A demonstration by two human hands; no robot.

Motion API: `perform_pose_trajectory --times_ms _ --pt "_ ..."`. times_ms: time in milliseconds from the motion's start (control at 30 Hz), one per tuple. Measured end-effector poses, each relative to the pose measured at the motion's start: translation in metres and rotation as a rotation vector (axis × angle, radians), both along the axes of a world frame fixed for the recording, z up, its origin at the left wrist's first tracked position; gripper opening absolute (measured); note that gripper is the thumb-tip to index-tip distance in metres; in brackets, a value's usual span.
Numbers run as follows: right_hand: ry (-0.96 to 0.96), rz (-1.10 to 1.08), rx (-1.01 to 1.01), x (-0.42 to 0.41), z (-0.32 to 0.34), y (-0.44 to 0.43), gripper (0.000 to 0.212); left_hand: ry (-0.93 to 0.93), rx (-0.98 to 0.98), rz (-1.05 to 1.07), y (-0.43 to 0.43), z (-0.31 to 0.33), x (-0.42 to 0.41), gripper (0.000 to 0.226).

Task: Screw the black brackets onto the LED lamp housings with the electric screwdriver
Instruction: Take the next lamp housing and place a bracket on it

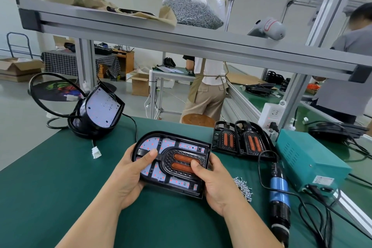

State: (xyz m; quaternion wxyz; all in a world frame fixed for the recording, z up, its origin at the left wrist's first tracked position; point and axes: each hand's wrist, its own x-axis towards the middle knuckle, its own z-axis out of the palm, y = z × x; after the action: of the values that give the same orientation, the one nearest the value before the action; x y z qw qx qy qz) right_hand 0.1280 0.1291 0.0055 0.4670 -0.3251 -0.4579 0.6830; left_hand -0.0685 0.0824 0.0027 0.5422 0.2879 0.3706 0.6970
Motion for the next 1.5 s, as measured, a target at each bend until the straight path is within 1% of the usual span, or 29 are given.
perform_pose_trajectory --times_ms 67,133,167,233,300,367,433,500,567,600,633,733,800,867,967,1067,1133,1200,1300,1400,1500 --pt "-0.012 -0.040 0.022 -0.003 0.000 0.000 0.054 0.018 -0.011 0.016 0.000 0.003 0.002 0.065" --pt "-0.057 -0.116 0.041 -0.007 0.000 0.000 0.059 -0.002 -0.017 0.062 0.001 0.006 0.005 0.057" --pt "-0.110 -0.165 0.043 -0.009 0.000 0.000 0.064 -0.047 -0.016 0.102 0.002 0.007 0.007 0.050" --pt "-0.192 -0.216 0.021 -0.013 0.000 -0.005 0.072 -0.209 -0.007 0.204 0.006 0.007 0.012 0.035" --pt "-0.178 -0.154 -0.043 -0.021 0.000 -0.011 0.077 -0.341 -0.007 0.269 0.009 0.008 0.022 0.025" --pt "-0.106 -0.076 -0.116 -0.033 -0.003 -0.016 0.074 -0.381 -0.040 0.260 0.009 0.007 0.038 0.024" --pt "0.033 -0.086 -0.173 -0.038 -0.006 -0.015 0.056 -0.335 -0.076 0.197 0.005 0.006 0.055 0.023" --pt "0.148 -0.152 -0.197 -0.035 -0.005 -0.009 0.034 -0.140 -0.119 0.145 0.000 0.005 0.064 0.029" --pt "0.201 -0.184 -0.181 -0.027 -0.002 -0.003 0.028 0.044 -0.182 0.103 -0.003 0.008 0.063 0.038" --pt "0.207 -0.189 -0.175 -0.023 -0.001 -0.002 0.027 0.065 -0.210 0.082 -0.003 0.010 0.059 0.041" --pt "0.198 -0.188 -0.172 -0.021 0.000 -0.001 0.027 0.043 -0.228 0.052 -0.004 0.013 0.055 0.041" --pt "0.147 -0.152 -0.147 -0.018 0.000 -0.002 0.024 -0.053 -0.262 -0.154 -0.003 0.021 0.038 0.047" --pt "0.108 -0.109 -0.138 -0.018 0.000 -0.003 0.024 -0.047 -0.270 -0.263 -0.004 0.020 0.031 0.053" --pt "0.055 -0.073 -0.133 -0.018 0.001 -0.004 0.023 -0.027 -0.268 -0.339 -0.004 0.018 0.029 0.053" --pt "-0.041 -0.049 -0.100 -0.017 0.004 -0.005 0.022 0.028 -0.290 -0.318 -0.003 0.014 0.027 0.051" --pt "-0.127 -0.039 -0.050 -0.018 0.007 -0.008 0.030 0.076 -0.285 -0.294 -0.004 0.014 0.022 0.045" --pt "-0.138 -0.055 -0.044 -0.018 0.007 -0.009 0.032 0.070 -0.287 -0.311 -0.005 0.015 0.020 0.040" --pt "-0.132 -0.048 -0.048 -0.018 0.009 -0.010 0.029 0.064 -0.298 -0.309 -0.005 0.017 0.021 0.040" --pt "-0.132 -0.044 -0.059 -0.018 0.010 -0.011 0.024 0.075 -0.310 -0.247 -0.005 0.019 0.028 0.041" --pt "-0.133 -0.056 -0.065 -0.018 0.008 -0.012 0.025 0.097 -0.317 -0.191 -0.006 0.020 0.032 0.031" --pt "-0.135 -0.054 -0.078 -0.019 0.008 -0.012 0.027 0.103 -0.326 -0.170 -0.008 0.022 0.032 0.026"
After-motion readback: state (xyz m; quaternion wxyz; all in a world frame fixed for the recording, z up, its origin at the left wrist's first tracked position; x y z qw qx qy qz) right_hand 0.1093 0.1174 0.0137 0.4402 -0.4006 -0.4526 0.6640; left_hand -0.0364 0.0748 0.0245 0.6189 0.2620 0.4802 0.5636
